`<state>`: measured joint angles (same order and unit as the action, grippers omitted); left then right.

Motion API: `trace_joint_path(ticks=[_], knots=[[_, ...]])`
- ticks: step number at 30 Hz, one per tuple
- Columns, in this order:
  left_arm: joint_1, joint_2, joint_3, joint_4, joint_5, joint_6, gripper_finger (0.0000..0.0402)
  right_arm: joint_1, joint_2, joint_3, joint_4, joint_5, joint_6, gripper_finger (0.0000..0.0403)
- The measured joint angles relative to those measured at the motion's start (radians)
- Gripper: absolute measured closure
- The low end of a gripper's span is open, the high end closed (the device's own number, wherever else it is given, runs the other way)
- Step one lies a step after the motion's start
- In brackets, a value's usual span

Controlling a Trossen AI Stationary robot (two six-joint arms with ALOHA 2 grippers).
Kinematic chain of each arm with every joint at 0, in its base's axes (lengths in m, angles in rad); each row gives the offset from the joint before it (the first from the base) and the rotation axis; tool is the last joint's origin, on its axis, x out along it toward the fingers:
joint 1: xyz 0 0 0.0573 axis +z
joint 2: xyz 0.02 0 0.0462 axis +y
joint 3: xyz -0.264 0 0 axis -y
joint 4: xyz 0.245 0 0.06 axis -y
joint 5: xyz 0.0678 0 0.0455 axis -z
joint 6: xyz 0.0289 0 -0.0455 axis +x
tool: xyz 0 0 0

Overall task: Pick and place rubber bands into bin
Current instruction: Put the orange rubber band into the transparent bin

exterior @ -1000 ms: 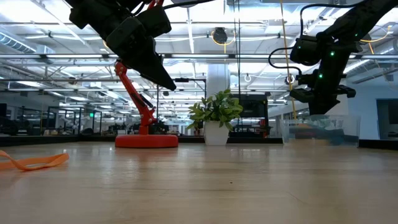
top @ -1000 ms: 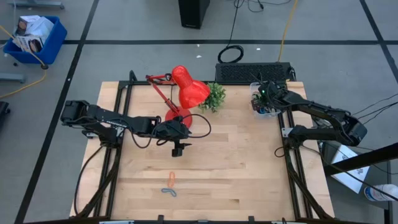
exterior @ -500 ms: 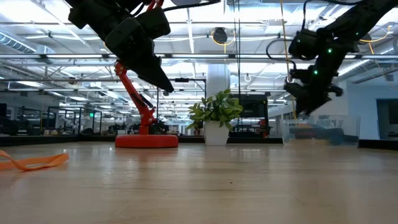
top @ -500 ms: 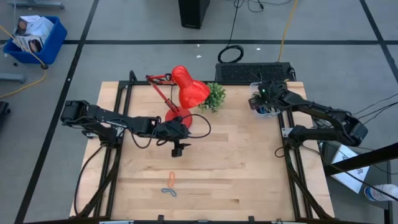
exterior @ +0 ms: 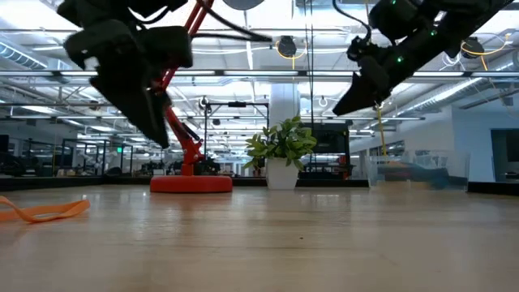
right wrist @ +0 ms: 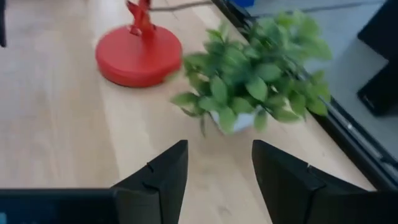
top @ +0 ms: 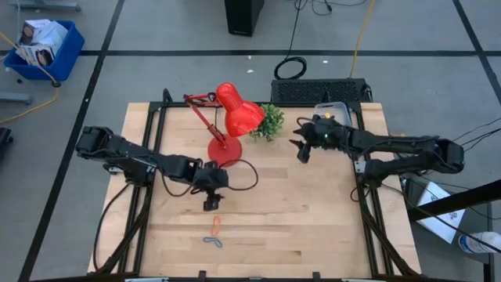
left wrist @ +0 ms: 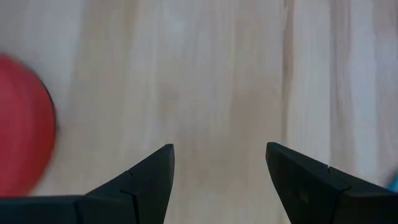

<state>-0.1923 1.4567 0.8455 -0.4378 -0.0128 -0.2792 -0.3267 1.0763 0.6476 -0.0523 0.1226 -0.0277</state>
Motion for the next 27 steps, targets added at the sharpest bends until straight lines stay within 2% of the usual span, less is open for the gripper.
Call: trace_joint_path(ticks=[6,14,22,27], knots=[[-0.091,0.01,0.001,-0.026,0.006,-0.038,0.0144,0.068,0.0,0.0,0.046,0.012,0.015,0.0228],[-0.199,0.077,0.004,0.067,-0.011,-0.105,0.0145,0.074,0.008,0.0,0.039,0.013,0.045,0.0233],[-0.249,0.208,0.002,0.096,0.013,-0.114,0.0145,0.074,0.007,0.0,0.041,0.013,0.046,0.023],[-0.264,0.236,0.005,0.099,0.013,-0.127,0.0148,0.074,0.007,0.0,0.041,0.013,0.046,0.0231]])
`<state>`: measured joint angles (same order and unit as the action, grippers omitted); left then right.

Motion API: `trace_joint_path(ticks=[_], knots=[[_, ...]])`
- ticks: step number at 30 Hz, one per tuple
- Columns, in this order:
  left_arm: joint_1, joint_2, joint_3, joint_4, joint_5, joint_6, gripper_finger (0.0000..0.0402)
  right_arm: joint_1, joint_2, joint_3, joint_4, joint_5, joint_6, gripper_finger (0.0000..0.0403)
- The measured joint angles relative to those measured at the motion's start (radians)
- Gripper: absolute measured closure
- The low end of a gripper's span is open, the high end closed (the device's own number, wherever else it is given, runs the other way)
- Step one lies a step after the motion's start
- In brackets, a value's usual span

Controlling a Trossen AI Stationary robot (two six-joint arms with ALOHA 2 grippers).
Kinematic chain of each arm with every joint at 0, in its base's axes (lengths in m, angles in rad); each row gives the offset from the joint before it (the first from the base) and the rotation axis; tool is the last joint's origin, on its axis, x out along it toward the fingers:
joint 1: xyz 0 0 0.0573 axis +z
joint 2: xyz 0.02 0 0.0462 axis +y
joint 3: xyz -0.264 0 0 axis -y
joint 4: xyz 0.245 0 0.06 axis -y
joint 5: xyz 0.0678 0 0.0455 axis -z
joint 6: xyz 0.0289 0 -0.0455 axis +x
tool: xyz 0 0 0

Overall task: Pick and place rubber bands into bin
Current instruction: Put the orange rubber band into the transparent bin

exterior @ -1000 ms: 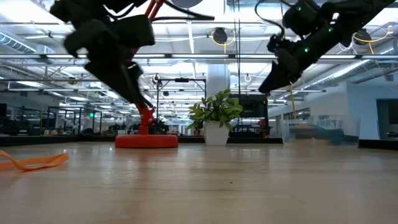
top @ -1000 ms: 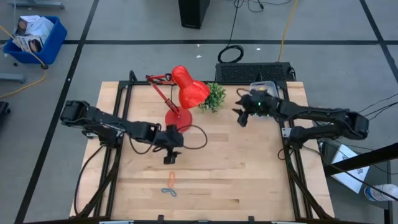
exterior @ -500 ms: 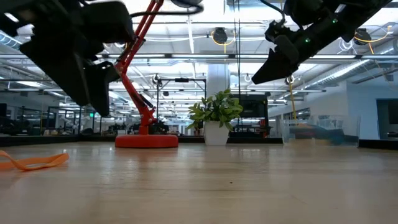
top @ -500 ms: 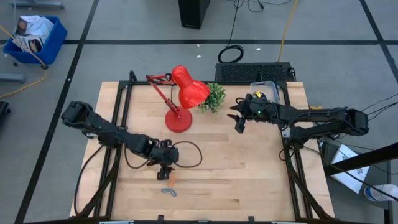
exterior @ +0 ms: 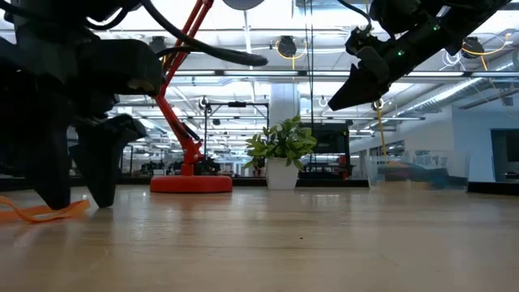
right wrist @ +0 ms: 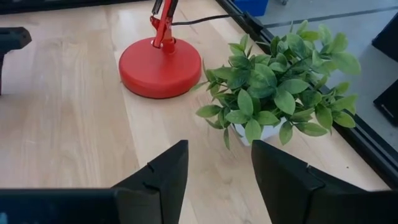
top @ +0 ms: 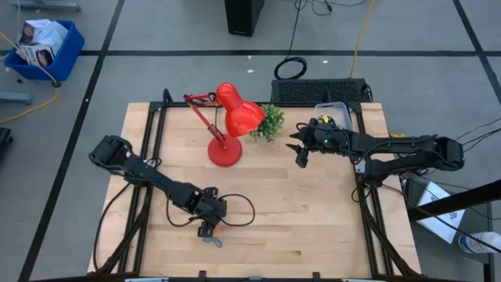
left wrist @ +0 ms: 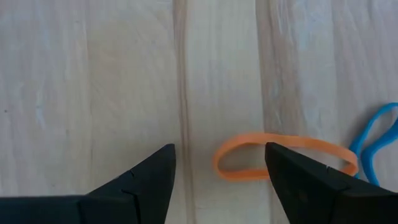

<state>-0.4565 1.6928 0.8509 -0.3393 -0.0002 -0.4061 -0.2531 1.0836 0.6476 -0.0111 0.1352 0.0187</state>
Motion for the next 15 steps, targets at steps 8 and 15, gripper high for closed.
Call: trace_joint_path(ticks=[8,15], knots=[[-0.017,0.003,-0.001,0.001,-0.011,-0.018,0.0228,0.0,0.0,0.0,0.0,0.0,0.0,0.0231],[-0.036,0.004,-0.001,0.005,0.029,-0.097,0.0308,0.0,0.0,0.0,0.0,0.0,0.0,0.0229]])
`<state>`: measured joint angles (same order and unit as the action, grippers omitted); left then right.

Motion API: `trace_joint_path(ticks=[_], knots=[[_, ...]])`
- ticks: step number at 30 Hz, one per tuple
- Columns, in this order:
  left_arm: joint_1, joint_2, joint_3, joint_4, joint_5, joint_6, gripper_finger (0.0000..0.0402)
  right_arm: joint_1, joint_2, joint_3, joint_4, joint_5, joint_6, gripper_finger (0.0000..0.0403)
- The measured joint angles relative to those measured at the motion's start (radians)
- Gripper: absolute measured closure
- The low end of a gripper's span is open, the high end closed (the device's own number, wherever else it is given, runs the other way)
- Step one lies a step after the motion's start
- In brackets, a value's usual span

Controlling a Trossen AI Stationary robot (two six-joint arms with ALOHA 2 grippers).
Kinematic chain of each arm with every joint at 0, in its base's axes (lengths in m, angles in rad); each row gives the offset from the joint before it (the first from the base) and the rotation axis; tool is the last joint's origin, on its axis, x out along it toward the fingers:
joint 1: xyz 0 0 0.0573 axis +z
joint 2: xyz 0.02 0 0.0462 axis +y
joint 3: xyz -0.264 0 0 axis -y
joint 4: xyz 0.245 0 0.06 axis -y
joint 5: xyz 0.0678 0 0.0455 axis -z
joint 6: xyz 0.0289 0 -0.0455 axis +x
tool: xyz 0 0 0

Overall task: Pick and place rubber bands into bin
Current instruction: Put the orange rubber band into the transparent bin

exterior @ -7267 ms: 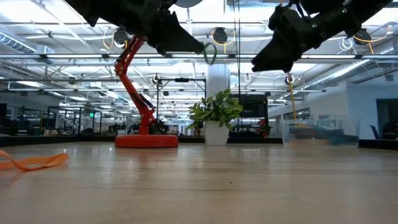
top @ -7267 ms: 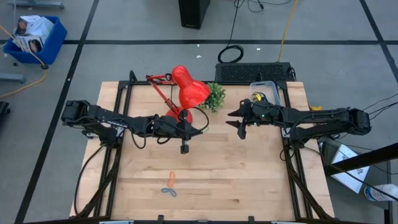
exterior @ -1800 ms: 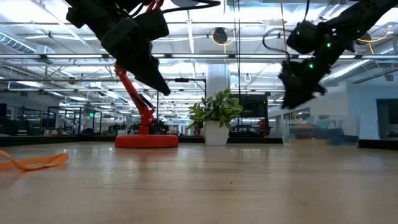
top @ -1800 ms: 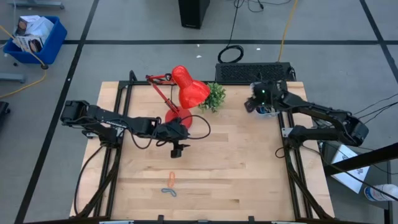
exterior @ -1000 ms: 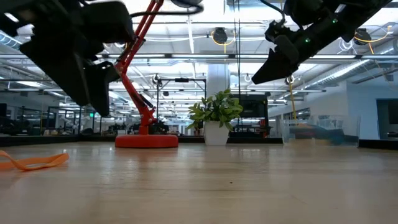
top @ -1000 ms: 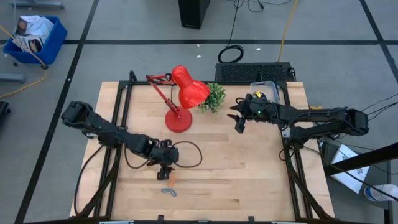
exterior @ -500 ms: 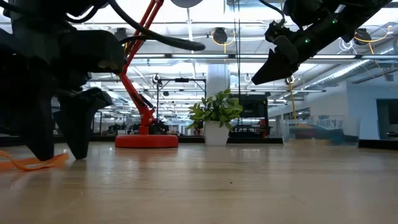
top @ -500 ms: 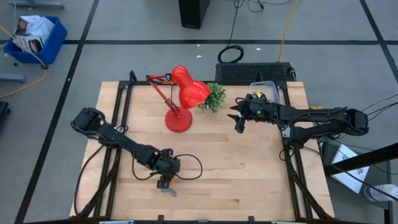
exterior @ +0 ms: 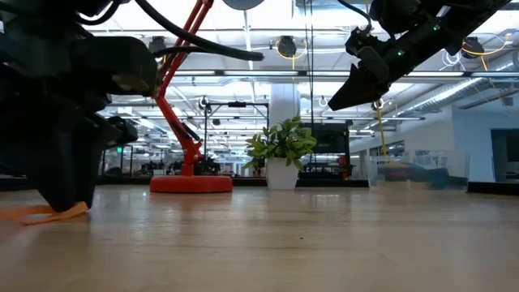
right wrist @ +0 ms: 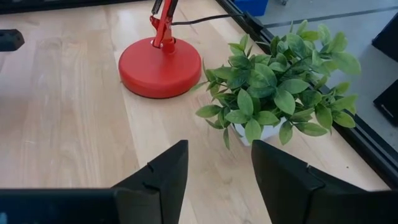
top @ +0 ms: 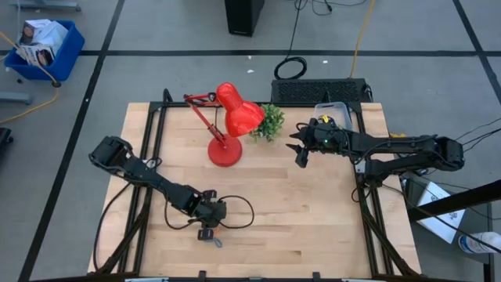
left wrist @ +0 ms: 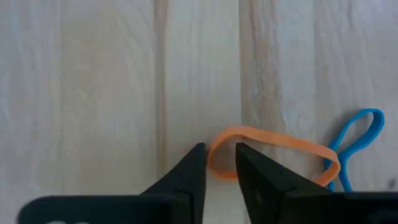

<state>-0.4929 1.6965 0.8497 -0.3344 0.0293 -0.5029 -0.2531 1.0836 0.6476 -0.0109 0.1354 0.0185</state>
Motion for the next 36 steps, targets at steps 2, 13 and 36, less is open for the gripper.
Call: trace_joint_path(ticks=[2,13,36], knots=[[-0.005,0.0,0.0,0.0,0.003,-0.005,0.0322,0.0,0.0,0.0,0.0,0.0,0.0,0.0231],[0.012,0.001,-0.001,0.004,-0.024,0.003,0.0394,0.0,0.0,0.0,0.0,0.0,0.0,0.0232],[0.29,-0.077,0.13,0.378,-0.232,0.682,0.0397,0.021,0.0,-0.001,0.119,-0.323,0.05,0.0234]])
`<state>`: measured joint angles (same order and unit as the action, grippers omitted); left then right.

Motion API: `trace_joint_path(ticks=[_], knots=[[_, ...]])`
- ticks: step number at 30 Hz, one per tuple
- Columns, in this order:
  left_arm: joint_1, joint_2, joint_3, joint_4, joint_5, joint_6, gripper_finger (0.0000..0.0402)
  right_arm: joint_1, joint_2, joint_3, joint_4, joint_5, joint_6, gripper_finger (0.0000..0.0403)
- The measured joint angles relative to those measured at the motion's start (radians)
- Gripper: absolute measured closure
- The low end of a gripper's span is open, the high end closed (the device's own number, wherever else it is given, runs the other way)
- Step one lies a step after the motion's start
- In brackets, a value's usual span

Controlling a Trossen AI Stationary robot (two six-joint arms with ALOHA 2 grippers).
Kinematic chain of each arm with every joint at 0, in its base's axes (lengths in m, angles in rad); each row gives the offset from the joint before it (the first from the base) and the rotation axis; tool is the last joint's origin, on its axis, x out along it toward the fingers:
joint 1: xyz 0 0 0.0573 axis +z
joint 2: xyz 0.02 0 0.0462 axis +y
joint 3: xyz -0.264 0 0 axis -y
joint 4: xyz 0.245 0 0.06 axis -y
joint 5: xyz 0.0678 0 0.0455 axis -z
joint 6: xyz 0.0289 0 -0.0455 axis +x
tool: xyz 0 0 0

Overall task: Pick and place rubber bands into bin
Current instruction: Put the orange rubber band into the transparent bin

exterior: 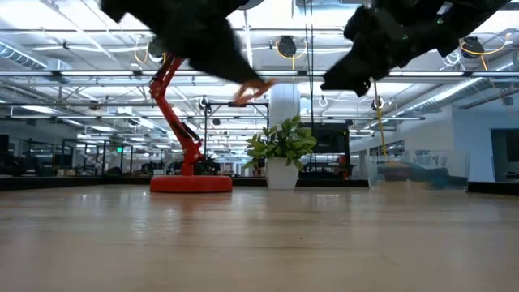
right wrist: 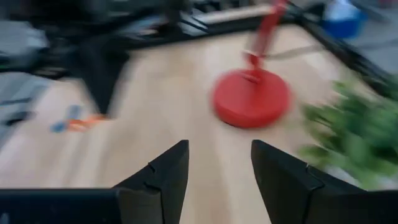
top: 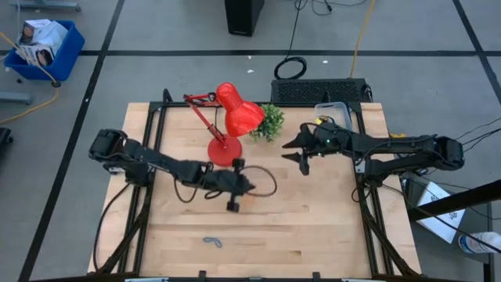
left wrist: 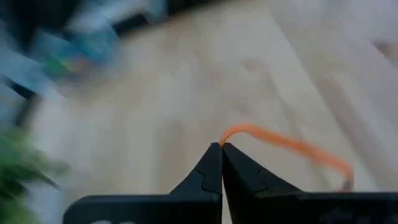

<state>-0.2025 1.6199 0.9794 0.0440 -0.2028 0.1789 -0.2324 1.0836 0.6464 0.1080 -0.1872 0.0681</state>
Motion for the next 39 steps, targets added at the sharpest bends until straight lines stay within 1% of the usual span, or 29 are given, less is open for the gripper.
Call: trace_joint_path(ticks=[2,5,8,11,14,17,22,26,29,31,35,39], knots=[[0.028,0.0,0.0,0.074,-0.01,0.076,0.0393,0.014,0.0,0.0,0.04,-0.053,-0.001,0.0236],[0.063,0.0,0.0,0.162,-0.01,0.164,0.0392,0.044,0.0,0.0,0.081,-0.061,-0.001,0.0238],[0.093,0.0,0.0,0.218,-0.009,0.194,0.0397,0.077,0.0,0.0,0.106,-0.053,-0.001,0.0238],[0.114,0.0,0.0,0.253,-0.009,0.194,0.0391,0.106,0.0,0.0,0.113,-0.053,-0.003,0.0239],[0.125,0.0,0.0,0.252,-0.009,0.213,0.039,0.129,0.004,0.0,0.116,-0.052,-0.002,0.0239],[0.126,0.0,0.0,0.257,-0.008,0.212,0.0397,0.15,0.036,0.0,0.151,-0.051,-0.001,0.024],[0.126,0.0,0.0,0.274,-0.008,0.224,0.0388,0.168,0.143,0.0,0.299,-0.051,-0.001,0.0247],[0.123,0.0,0.0,0.266,-0.008,0.22,0.0397,0.169,0.217,0.0,0.377,-0.05,-0.001,0.0248],[0.123,0.0,0.0,0.26,-0.009,0.219,0.0392,0.169,0.247,0.0,0.394,-0.05,0.005,0.0248],[0.123,0.0,0.0,0.262,-0.011,0.22,0.0389,0.169,0.264,0.0,0.413,-0.051,0.042,0.0248],[0.125,0.0,0.0,0.263,-0.035,0.219,0.0397,0.169,0.295,0.001,0.458,-0.053,0.102,0.025],[0.125,0.0,0.0,0.263,-0.043,0.219,0.0389,0.169,0.318,0.001,0.459,-0.054,0.107,0.0266]])
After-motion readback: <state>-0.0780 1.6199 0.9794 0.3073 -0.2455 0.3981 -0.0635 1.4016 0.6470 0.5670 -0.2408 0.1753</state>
